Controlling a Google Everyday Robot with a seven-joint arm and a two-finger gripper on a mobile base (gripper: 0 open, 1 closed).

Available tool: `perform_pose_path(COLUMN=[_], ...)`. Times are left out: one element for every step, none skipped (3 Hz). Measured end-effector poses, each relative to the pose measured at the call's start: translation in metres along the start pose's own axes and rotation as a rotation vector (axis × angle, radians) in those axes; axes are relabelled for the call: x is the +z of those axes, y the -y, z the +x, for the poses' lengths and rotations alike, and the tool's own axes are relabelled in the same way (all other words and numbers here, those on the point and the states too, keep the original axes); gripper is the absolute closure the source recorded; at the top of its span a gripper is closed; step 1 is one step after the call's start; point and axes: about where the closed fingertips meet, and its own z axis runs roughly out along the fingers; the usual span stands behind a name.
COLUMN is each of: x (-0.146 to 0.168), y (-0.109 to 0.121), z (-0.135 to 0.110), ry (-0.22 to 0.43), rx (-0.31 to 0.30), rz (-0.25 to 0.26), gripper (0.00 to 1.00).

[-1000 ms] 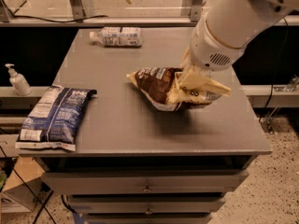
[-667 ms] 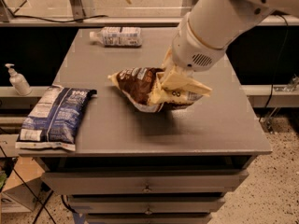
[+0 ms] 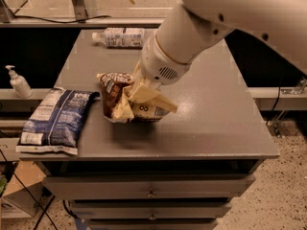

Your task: Move brown chip bag near blue chip bag

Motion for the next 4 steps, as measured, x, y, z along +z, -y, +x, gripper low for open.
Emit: perform_pose_path(x=[0.03,0.042,0.04,0.039], y=[-0.001,-0.001,-0.006,-0.007], z=[-0.011,-0.022,-0.036,-0.038], ry=[0.042,0.089,0.162,0.163], rx=[0.032,0.046,0.043,0.042], rz=[-0.055,-0.084,-0.106,-0.108], gripper=[0.59,0.36,0.13,0.0])
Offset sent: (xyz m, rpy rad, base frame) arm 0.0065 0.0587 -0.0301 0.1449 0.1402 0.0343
